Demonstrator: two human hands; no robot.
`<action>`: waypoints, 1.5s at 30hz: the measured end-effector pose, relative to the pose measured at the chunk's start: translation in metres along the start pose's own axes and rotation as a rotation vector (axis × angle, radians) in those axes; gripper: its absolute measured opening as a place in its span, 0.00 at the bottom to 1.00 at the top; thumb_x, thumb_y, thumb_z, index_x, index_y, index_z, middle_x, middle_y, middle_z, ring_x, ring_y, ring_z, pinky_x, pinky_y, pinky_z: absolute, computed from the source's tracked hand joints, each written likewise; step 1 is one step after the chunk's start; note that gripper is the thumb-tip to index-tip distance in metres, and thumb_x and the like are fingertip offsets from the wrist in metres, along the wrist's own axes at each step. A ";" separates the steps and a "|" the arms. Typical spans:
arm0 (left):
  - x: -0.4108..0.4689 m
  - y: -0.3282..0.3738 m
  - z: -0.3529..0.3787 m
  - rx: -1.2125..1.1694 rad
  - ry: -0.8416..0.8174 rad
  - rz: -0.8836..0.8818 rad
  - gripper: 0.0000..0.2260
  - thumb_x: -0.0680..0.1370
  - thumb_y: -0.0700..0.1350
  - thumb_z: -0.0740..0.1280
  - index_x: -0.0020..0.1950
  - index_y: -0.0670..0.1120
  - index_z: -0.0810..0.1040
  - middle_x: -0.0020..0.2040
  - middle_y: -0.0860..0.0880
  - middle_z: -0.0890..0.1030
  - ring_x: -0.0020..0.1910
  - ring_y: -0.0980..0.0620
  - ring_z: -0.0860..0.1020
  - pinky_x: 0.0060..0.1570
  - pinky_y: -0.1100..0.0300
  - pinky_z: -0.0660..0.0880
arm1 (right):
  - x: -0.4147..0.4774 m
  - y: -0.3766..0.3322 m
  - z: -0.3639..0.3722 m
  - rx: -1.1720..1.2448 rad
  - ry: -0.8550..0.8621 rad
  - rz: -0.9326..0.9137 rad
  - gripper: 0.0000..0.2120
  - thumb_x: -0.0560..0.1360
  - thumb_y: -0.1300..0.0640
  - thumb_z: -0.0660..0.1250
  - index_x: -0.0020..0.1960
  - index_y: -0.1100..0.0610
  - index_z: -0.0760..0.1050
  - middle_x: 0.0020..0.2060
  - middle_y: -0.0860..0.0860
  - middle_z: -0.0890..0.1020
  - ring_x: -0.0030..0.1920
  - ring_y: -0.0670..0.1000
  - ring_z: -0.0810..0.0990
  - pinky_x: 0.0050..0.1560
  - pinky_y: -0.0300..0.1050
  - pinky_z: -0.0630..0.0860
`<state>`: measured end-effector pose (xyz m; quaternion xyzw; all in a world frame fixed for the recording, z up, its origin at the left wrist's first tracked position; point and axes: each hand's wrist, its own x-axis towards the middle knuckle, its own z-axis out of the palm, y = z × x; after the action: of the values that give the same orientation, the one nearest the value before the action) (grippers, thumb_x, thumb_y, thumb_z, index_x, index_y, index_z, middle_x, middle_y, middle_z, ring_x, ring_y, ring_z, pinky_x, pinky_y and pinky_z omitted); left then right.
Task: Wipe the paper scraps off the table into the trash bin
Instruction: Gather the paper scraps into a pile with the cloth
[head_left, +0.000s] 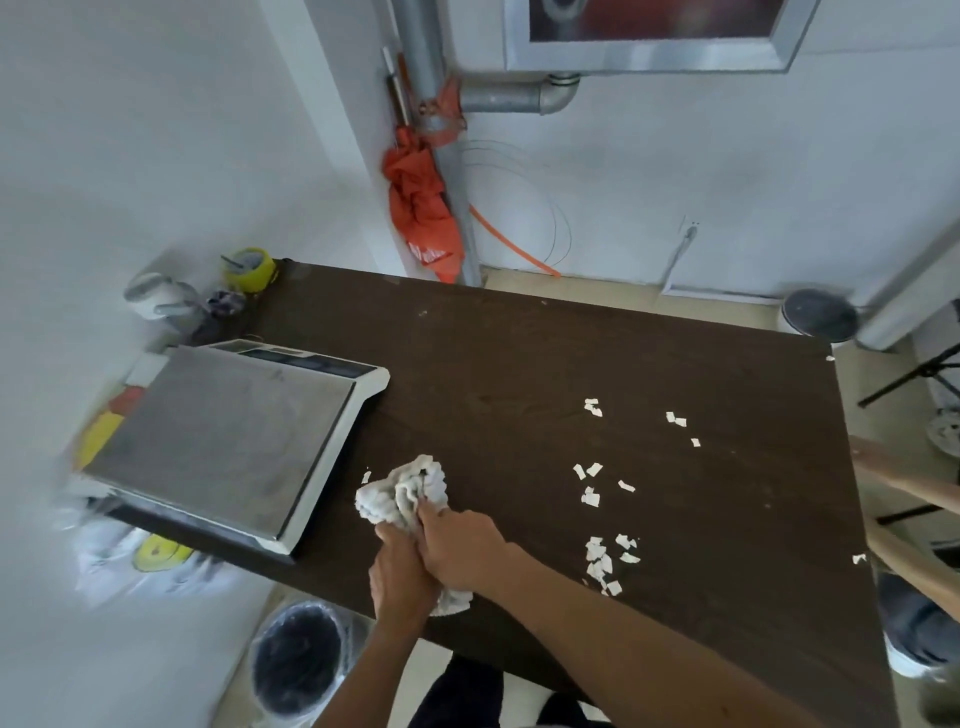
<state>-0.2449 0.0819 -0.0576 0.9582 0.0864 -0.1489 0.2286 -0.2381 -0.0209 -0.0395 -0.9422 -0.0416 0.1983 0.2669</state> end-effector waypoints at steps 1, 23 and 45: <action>0.006 0.001 -0.002 -0.001 -0.010 -0.004 0.19 0.77 0.46 0.72 0.54 0.46 0.61 0.48 0.43 0.84 0.48 0.42 0.85 0.47 0.51 0.81 | 0.006 0.000 -0.001 -0.004 -0.005 0.003 0.23 0.83 0.49 0.49 0.76 0.56 0.58 0.58 0.59 0.80 0.52 0.61 0.81 0.48 0.54 0.71; 0.068 0.127 0.059 -0.047 -0.384 0.532 0.18 0.78 0.51 0.69 0.58 0.46 0.63 0.50 0.49 0.83 0.48 0.44 0.85 0.40 0.55 0.74 | -0.003 0.111 -0.057 0.014 0.203 0.568 0.19 0.83 0.47 0.49 0.68 0.55 0.64 0.49 0.53 0.77 0.50 0.61 0.81 0.43 0.51 0.71; 0.241 0.126 -0.012 0.161 0.004 0.326 0.13 0.82 0.49 0.65 0.60 0.41 0.68 0.49 0.40 0.84 0.45 0.41 0.84 0.43 0.48 0.80 | 0.155 0.058 -0.107 0.025 0.153 0.116 0.37 0.77 0.57 0.64 0.79 0.49 0.47 0.77 0.55 0.59 0.70 0.59 0.66 0.65 0.59 0.71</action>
<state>0.0145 0.0000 -0.0739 0.9750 -0.0818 -0.1143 0.1720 -0.0547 -0.0934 -0.0410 -0.9520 0.0361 0.1413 0.2692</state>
